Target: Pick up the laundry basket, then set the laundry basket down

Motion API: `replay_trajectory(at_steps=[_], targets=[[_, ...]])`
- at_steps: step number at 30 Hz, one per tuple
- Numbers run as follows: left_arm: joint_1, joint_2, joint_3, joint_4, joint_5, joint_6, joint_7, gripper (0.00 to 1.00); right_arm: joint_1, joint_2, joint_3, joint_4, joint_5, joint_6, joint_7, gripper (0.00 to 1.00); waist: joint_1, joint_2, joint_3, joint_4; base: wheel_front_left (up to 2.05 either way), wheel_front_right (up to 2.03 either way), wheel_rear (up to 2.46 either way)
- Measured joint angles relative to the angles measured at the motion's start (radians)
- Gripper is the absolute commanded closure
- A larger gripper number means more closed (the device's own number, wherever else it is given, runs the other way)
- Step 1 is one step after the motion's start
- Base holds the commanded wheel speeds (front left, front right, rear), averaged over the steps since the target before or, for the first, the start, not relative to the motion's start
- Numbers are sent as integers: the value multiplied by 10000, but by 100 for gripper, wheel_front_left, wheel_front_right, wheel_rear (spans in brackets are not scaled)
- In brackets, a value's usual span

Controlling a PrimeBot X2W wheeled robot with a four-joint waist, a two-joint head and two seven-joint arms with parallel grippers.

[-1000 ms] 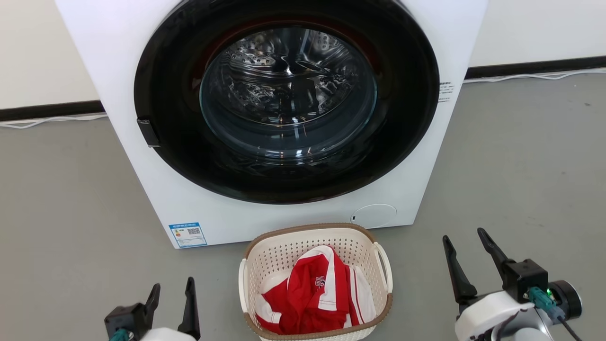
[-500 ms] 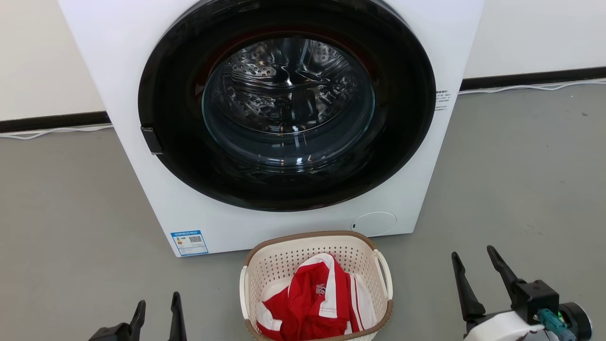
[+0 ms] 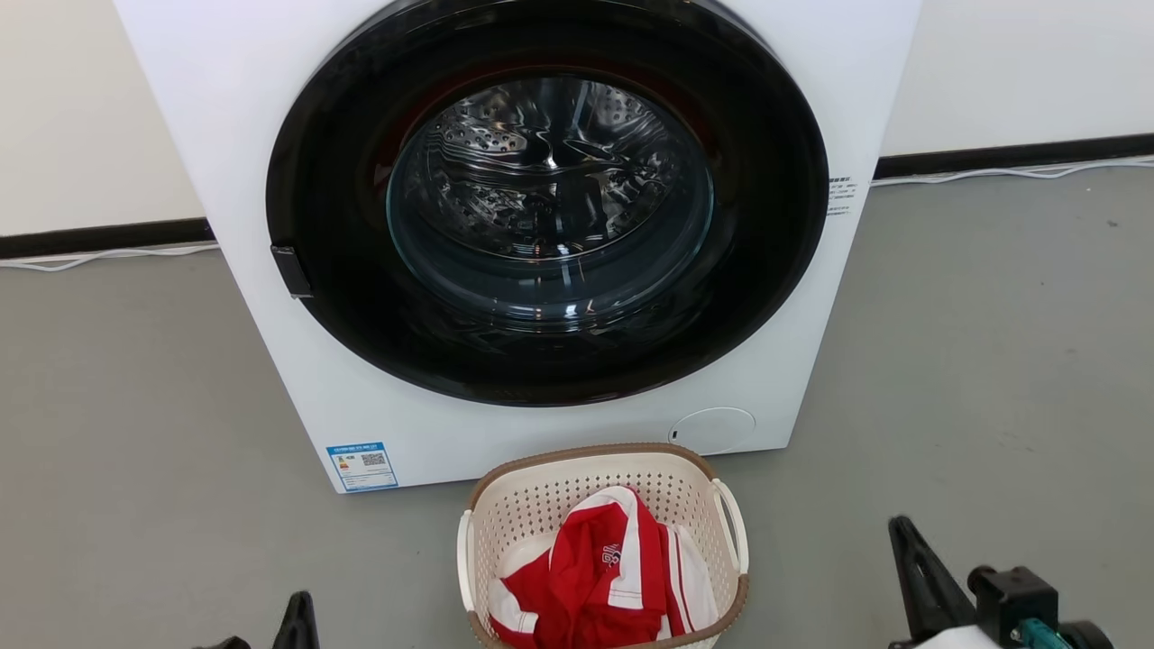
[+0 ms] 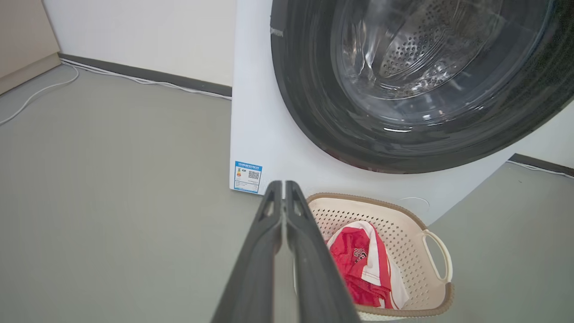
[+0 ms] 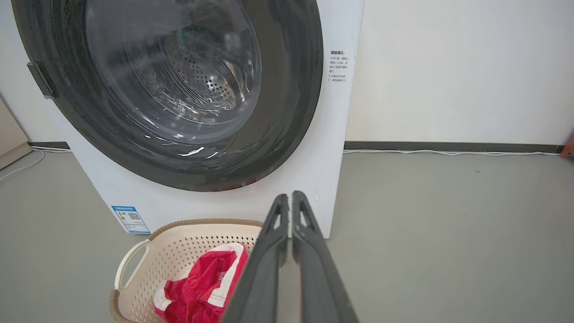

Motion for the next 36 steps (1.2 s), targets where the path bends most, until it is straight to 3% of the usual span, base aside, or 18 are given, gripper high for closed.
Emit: replay_trajectory(at_steps=[36], targets=[[-176, -33, 102, -84, -3676, -420, 1014, 100, 60, 84, -151, -253, 4560, 0, 1007, 100, 2, 0, 146, 127, 0, 0, 0]])
